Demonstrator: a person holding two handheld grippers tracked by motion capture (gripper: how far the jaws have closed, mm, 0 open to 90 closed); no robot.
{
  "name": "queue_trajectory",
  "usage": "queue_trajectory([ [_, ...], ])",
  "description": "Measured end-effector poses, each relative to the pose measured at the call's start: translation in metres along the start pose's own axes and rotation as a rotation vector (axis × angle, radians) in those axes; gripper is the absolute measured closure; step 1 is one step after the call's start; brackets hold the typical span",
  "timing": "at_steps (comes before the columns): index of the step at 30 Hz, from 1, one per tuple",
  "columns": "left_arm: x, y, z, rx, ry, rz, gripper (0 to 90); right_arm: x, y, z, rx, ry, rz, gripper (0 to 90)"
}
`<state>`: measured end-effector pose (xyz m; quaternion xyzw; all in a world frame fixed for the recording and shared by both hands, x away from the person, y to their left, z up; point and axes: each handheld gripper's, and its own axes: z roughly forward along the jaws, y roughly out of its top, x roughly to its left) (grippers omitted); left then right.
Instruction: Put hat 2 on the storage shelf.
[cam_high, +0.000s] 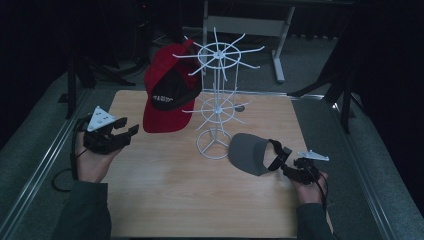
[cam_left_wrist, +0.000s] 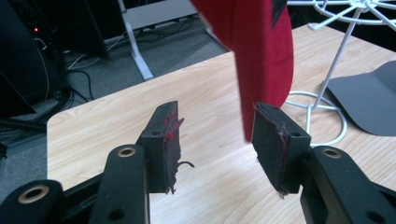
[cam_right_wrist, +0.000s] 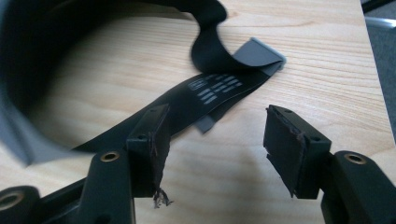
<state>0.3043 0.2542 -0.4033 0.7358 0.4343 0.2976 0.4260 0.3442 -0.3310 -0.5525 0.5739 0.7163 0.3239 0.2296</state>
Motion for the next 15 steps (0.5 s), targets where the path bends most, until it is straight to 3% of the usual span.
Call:
queue_trajectory([
  [5,0.001,-0.007,0.002,0.001,-0.005,-0.016,52.0,-0.008,0.008,0.006,-0.011,0.000,0.034,42.9],
  [11,0.002,-0.014,0.005,0.014,-0.006,-0.033,51.8,-0.015,0.015,0.011,0.003,-0.014,0.028,45.5],
  [15,0.003,-0.019,0.007,0.020,-0.007,-0.045,51.7,-0.015,0.016,0.012,-0.001,0.003,0.010,46.5],
])
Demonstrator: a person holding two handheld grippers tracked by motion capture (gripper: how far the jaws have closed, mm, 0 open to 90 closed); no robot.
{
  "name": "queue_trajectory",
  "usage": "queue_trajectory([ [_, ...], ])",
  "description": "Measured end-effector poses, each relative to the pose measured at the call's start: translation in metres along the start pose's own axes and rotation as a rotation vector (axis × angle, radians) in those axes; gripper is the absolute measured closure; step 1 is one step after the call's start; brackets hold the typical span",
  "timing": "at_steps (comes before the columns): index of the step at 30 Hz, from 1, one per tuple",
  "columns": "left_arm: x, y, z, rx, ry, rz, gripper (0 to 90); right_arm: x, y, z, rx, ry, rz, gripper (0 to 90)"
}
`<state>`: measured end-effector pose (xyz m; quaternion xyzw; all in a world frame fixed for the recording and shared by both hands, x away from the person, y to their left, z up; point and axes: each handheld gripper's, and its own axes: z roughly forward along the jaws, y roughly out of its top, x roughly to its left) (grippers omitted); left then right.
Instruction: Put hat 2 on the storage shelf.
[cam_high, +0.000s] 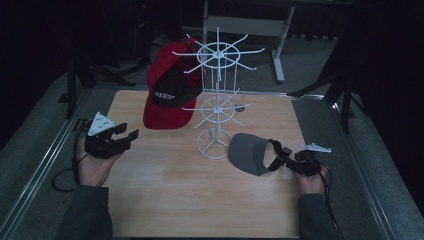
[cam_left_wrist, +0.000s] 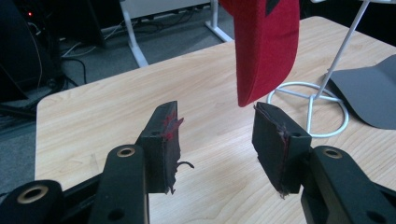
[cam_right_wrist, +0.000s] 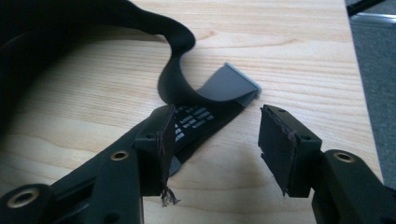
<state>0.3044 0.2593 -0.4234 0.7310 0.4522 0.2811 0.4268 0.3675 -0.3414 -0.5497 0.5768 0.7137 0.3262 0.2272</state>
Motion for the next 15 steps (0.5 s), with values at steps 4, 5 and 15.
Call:
queue_trajectory([
  [4,0.001,-0.004,0.002,0.004,-0.004,-0.009,51.5,-0.001,0.002,0.002,-0.002,0.011,0.001,51.8],
  [5,0.000,-0.004,0.002,0.005,-0.004,-0.010,51.6,-0.003,0.003,0.003,-0.004,0.003,0.005,54.2],
  [15,0.003,-0.010,0.003,0.012,-0.003,-0.031,51.4,-0.011,0.000,0.011,0.032,-0.020,-0.017,55.2],
])
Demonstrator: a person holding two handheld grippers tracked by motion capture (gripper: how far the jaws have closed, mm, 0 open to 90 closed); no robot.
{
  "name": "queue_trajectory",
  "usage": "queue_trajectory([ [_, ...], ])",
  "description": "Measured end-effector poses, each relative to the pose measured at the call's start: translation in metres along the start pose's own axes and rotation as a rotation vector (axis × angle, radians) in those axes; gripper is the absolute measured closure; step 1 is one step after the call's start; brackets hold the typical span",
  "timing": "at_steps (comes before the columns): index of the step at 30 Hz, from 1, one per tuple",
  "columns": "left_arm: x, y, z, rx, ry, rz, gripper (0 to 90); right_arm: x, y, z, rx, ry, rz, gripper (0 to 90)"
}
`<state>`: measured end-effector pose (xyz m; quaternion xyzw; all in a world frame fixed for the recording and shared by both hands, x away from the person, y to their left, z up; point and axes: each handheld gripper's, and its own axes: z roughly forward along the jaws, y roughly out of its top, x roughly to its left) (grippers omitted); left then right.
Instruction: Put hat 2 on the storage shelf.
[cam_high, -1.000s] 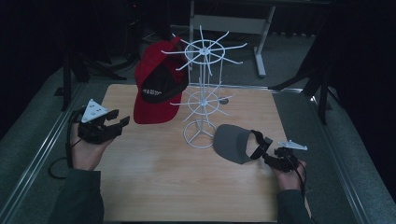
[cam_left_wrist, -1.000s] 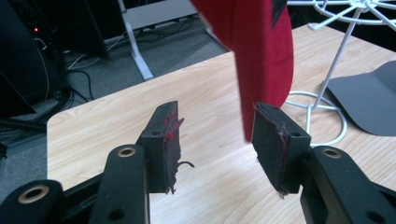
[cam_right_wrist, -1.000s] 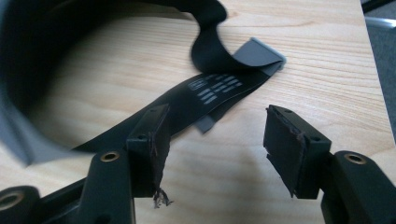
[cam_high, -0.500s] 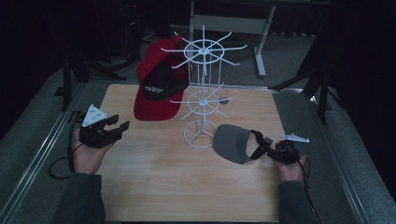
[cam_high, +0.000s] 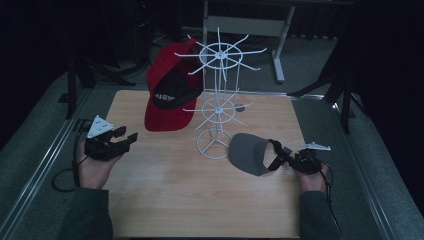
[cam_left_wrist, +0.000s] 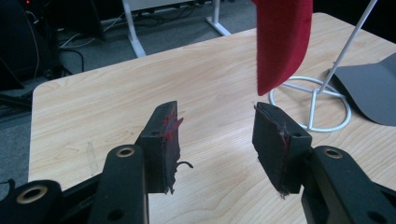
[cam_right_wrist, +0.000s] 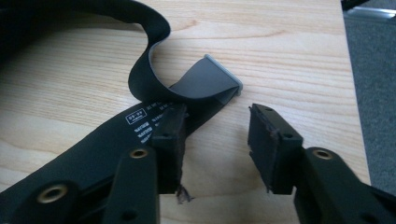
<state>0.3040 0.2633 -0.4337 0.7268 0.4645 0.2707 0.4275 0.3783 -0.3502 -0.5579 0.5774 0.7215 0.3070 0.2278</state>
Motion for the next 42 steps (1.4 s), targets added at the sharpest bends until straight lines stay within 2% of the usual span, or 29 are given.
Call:
queue_trajectory([
  [12,-0.003,0.000,0.004,0.003,-0.010,0.000,51.1,0.011,0.018,0.011,0.007,0.008,-0.070,49.1],
  [19,-0.003,-0.001,0.005,0.005,-0.010,-0.004,51.1,0.022,0.023,0.016,0.010,0.073,-0.096,45.0],
  [23,-0.003,-0.001,0.006,0.005,-0.011,-0.003,51.1,0.025,0.025,0.022,0.029,0.078,-0.077,44.9],
  [28,-0.003,-0.002,0.006,0.006,-0.010,-0.005,51.1,0.027,0.027,0.024,0.042,0.058,-0.057,44.4],
  [35,-0.004,-0.005,0.008,0.012,-0.017,-0.009,51.1,0.026,0.024,0.021,0.054,0.036,-0.039,40.6],
  [42,-0.004,-0.005,0.008,0.013,-0.019,-0.011,51.1,0.020,0.023,0.017,0.078,0.004,-0.016,40.6],
])
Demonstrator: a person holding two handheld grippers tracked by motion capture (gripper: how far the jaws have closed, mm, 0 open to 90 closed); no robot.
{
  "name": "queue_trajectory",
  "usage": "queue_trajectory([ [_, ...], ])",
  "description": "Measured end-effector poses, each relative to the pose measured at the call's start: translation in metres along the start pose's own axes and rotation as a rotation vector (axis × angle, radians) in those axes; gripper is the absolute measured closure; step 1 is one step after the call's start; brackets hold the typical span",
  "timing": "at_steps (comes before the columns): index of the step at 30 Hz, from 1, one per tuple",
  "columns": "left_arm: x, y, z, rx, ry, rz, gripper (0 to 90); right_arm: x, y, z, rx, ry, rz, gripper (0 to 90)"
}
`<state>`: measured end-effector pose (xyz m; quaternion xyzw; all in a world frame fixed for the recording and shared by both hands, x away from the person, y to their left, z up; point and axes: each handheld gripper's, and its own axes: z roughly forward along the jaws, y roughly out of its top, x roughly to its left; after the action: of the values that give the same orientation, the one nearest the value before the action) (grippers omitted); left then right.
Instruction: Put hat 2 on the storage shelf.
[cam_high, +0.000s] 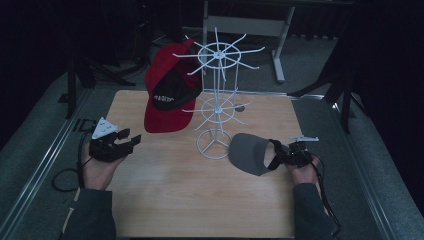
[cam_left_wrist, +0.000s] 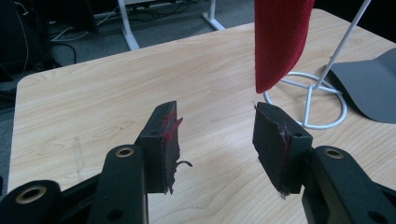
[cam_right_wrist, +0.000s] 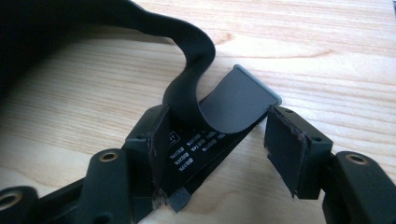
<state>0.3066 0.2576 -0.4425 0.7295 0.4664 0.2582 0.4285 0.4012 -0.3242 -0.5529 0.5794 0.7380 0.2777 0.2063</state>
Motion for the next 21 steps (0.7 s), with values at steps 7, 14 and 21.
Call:
queue_trajectory([
  [7,-0.001,-0.003,0.002,0.007,-0.005,-0.005,51.0,-0.005,-0.005,-0.007,0.019,-0.025,0.030,41.6],
  [14,0.000,-0.004,0.004,0.010,-0.008,-0.012,51.0,-0.017,-0.020,-0.020,0.011,-0.034,0.046,41.5],
  [21,-0.005,-0.003,0.009,0.014,-0.022,-0.007,50.9,-0.022,-0.027,-0.025,-0.003,-0.048,0.071,52.5],
])
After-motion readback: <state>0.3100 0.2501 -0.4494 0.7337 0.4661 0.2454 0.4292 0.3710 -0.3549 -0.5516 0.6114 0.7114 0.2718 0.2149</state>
